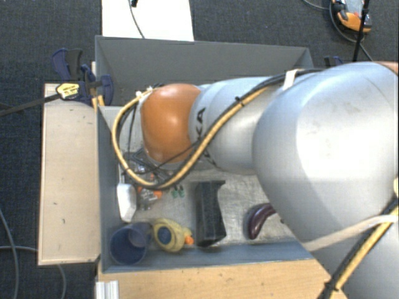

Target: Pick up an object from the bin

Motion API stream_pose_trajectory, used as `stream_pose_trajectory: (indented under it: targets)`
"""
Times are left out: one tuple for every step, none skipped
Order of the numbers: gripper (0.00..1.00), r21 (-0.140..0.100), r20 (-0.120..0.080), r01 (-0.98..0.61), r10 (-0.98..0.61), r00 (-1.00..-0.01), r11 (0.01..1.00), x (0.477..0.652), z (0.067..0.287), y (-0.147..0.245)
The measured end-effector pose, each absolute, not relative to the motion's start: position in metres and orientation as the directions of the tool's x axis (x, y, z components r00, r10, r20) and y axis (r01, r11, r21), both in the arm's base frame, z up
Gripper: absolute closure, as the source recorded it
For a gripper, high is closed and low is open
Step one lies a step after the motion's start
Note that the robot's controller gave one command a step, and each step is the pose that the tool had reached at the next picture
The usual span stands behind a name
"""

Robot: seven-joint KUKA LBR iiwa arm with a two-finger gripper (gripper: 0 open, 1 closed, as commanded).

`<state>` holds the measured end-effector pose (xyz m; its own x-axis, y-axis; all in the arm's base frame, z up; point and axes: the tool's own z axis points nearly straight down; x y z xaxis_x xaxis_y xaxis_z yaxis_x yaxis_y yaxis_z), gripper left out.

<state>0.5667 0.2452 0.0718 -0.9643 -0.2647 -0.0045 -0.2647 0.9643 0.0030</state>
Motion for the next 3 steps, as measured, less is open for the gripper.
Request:
stream_pose_trajectory:
  targets:
    - [1.00, 0.001, -0.003, -0.239, -0.239, -0.971, 0.971, 0.585, 0.191, 0.241]
    - [1.00, 0.001, -0.003, -0.239, -0.239, -0.971, 0.971, 0.585, 0.191, 0.241]
    - [1.00, 0.000, -0.001, -0.279, -0.279, -0.960, 0.960, 0.576, 0.235, 0.247]
